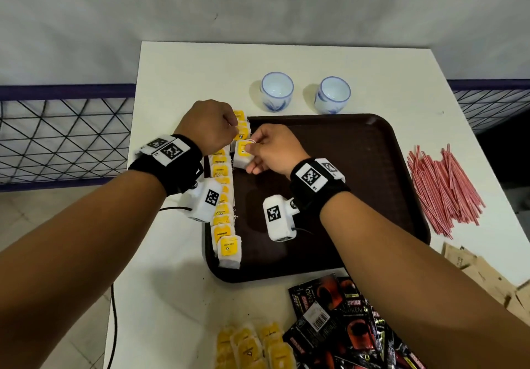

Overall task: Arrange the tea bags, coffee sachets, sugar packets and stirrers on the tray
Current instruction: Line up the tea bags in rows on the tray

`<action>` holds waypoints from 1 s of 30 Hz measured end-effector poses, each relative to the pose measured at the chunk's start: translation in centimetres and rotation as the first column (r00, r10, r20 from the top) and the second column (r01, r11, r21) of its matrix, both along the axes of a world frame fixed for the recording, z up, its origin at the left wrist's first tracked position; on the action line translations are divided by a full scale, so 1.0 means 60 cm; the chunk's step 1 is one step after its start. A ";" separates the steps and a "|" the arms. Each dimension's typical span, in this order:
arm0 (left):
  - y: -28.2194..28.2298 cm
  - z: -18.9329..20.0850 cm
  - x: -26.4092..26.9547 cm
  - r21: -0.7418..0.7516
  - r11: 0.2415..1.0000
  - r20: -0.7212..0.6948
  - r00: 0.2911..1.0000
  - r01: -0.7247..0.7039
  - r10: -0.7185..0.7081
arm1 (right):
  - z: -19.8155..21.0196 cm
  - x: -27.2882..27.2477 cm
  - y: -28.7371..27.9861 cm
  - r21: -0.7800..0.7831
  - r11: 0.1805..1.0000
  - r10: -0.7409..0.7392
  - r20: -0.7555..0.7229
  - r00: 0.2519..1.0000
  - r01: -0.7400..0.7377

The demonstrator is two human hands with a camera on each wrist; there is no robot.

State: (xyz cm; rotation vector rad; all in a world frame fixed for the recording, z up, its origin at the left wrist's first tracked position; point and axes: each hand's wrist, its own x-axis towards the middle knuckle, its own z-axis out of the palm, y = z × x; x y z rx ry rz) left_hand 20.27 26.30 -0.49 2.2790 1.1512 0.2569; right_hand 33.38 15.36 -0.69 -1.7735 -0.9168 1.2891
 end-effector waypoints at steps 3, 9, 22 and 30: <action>-0.007 0.001 -0.010 0.017 1.000 0.072 0.997 -0.022 0.020 | -0.005 -0.008 0.011 -0.006 0.999 -0.033 -0.005 0.999 0.033; -0.055 0.019 -0.054 0.029 0.997 0.196 0.978 -0.072 0.064 | -0.024 -0.016 0.022 -0.031 0.995 -0.099 0.025 0.995 0.100; -0.202 0.025 -0.139 -0.192 0.981 0.250 0.967 -0.009 0.058 | -0.030 -0.013 0.027 0.016 0.992 -0.125 0.181 0.976 0.124; -0.257 0.006 -0.164 -0.313 0.949 0.308 0.949 0.043 0.059 | -0.034 -0.013 0.033 -0.027 0.988 -0.143 0.168 0.975 0.149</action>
